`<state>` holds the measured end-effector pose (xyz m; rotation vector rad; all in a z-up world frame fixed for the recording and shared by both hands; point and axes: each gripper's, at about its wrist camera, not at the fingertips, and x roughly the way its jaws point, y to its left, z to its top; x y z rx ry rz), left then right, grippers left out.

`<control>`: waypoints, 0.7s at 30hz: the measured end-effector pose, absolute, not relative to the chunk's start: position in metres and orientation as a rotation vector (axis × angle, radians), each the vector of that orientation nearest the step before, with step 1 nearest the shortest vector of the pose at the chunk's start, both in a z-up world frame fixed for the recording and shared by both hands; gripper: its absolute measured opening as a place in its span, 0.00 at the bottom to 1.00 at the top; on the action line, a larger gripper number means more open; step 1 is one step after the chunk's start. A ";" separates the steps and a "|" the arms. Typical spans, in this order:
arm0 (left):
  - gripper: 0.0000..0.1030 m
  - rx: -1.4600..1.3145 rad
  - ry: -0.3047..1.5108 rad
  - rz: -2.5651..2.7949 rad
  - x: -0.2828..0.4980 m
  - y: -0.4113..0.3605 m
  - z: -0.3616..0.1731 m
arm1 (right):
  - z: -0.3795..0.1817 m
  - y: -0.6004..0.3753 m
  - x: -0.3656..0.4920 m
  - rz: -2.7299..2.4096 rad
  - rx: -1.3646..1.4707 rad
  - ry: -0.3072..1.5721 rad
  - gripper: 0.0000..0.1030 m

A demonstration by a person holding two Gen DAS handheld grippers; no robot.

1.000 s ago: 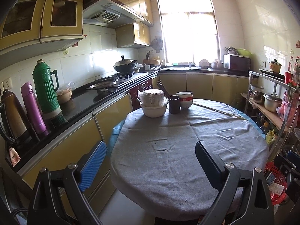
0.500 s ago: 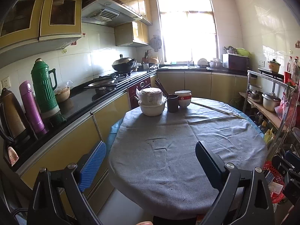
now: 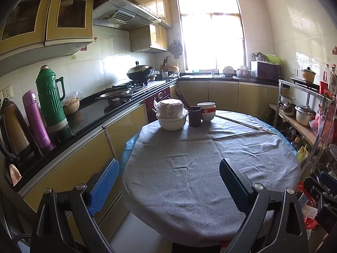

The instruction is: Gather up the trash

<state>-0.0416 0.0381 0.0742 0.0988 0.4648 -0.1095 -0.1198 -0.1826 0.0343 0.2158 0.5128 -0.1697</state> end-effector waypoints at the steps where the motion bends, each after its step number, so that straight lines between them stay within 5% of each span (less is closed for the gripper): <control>1: 0.93 0.099 0.465 -0.109 -0.041 0.038 0.074 | 0.034 -0.183 -0.120 -0.170 0.216 0.512 0.69; 21: 0.93 0.100 0.462 -0.108 -0.042 0.038 0.074 | 0.036 -0.181 -0.117 -0.166 0.211 0.513 0.69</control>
